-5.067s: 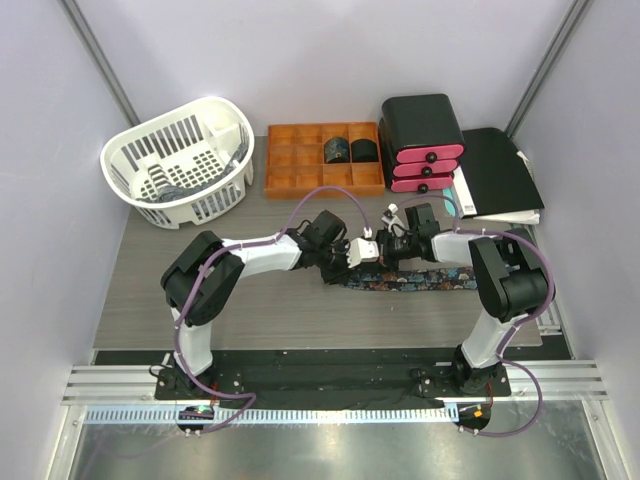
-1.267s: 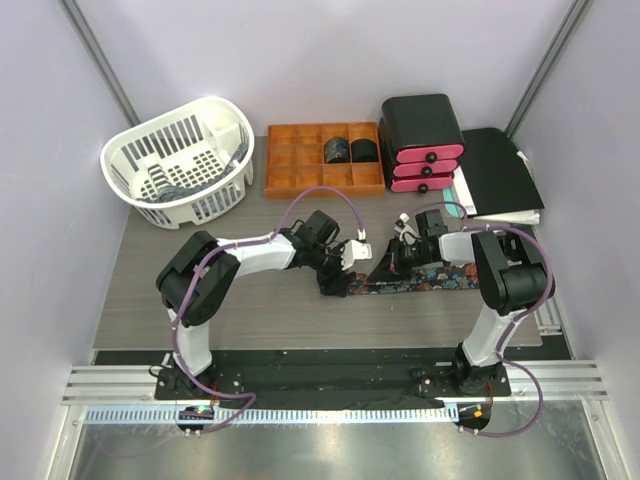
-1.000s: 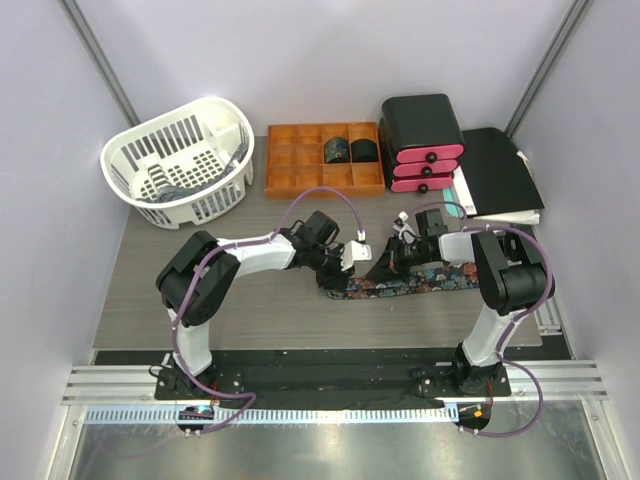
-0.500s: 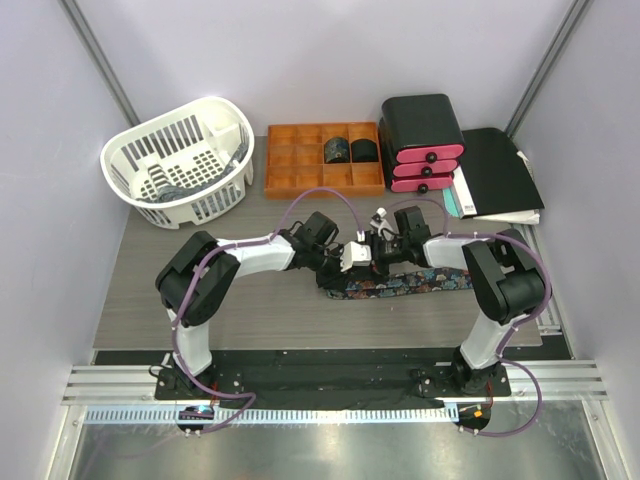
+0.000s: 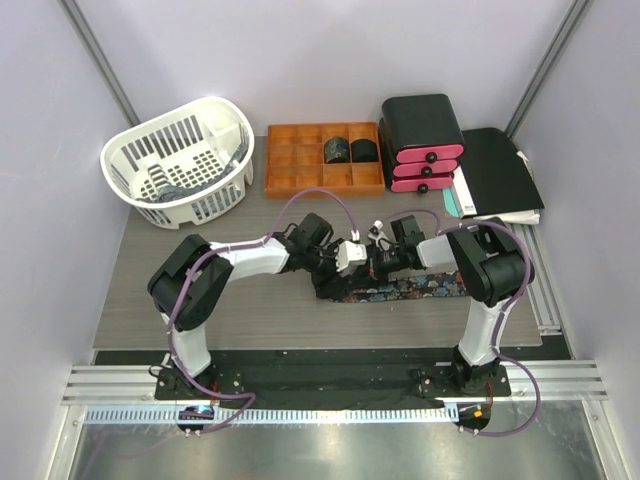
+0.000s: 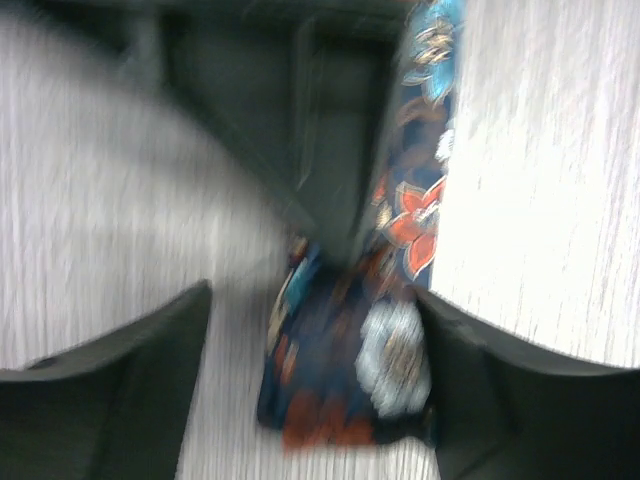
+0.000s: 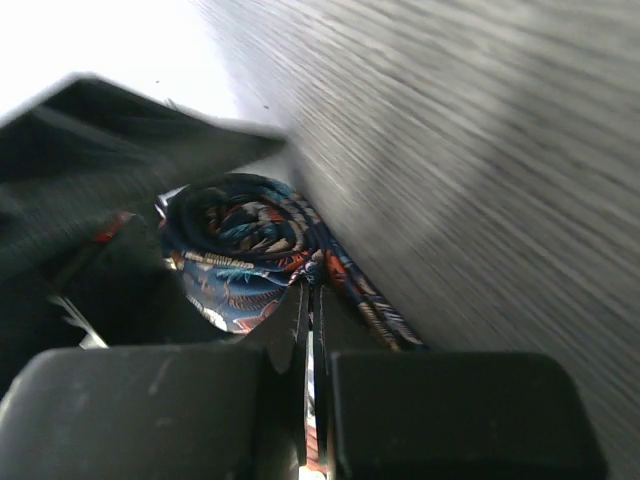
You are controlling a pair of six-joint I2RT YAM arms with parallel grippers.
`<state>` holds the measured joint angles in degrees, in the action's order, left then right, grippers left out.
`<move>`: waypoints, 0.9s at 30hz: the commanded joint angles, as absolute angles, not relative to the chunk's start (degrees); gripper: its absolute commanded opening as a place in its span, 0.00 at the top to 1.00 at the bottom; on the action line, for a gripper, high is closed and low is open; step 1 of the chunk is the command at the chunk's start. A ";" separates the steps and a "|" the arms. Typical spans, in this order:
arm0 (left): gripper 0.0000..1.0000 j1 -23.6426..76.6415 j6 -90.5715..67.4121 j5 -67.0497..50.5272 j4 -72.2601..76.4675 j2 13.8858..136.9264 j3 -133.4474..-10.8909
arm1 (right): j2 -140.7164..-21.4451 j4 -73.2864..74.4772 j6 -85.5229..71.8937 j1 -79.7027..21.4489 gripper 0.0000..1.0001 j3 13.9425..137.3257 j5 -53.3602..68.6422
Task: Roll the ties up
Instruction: Roll the tie at the center of the board.
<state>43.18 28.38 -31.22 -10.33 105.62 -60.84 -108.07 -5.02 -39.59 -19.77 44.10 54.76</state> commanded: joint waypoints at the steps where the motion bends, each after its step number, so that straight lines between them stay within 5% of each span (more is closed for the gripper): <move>1: 0.17 40.26 24.53 -30.41 -9.06 100.13 -57.49 | -110.12 -0.36 -33.23 -19.52 0.99 44.56 49.22; 17: 0.19 41.04 23.11 -35.51 -3.43 100.72 -54.23 | -111.27 2.99 -29.00 -19.25 0.99 46.23 45.62; 23: 0.69 42.19 23.46 -33.49 -5.35 105.90 -57.04 | -110.48 4.83 -27.70 -18.20 0.99 48.07 47.54; 27: 0.87 42.01 23.65 -31.82 -7.56 107.23 -57.92 | -106.28 12.98 -24.09 -13.20 0.81 51.50 49.82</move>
